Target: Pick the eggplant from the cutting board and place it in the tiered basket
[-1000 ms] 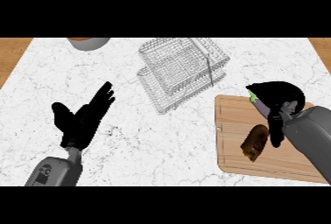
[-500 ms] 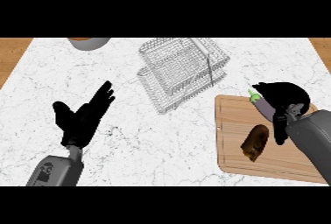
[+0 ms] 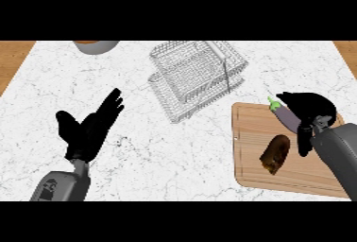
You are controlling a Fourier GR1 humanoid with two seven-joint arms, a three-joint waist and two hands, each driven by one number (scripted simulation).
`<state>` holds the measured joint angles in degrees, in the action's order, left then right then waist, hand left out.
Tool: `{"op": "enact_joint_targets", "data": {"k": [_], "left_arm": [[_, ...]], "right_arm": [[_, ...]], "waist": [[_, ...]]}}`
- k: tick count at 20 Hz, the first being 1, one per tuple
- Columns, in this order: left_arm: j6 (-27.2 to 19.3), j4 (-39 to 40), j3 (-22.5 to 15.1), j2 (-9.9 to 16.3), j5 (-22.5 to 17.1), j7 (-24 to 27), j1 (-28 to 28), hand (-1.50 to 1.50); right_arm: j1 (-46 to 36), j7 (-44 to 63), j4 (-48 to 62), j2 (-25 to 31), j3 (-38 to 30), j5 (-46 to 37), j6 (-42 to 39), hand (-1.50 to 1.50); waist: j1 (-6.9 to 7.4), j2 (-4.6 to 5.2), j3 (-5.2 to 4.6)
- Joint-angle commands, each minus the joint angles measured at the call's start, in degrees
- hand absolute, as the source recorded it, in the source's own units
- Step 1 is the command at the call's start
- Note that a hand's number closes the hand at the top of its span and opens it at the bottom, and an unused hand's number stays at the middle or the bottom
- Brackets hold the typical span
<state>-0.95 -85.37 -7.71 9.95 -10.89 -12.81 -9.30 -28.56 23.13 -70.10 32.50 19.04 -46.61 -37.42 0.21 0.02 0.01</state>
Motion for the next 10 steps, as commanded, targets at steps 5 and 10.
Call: {"op": "enact_joint_targets", "data": {"k": [5, 10], "left_arm": [[1.8, 2.3, 3.8, -0.2, 0.2, -1.5, -3.6, 0.00], [1.8, 4.4, 4.0, -2.2, 2.3, 0.7, -4.2, 0.00]], "right_arm": [[-1.3, -6.7, 10.3, -2.4, -3.9, -6.2, 4.6, -1.50], [-0.7, -7.4, 12.0, -5.0, -4.5, -10.1, 5.1, -1.50]], "waist": [[0.09, 0.06, 0.00], [-0.04, 0.03, -0.01]]}}
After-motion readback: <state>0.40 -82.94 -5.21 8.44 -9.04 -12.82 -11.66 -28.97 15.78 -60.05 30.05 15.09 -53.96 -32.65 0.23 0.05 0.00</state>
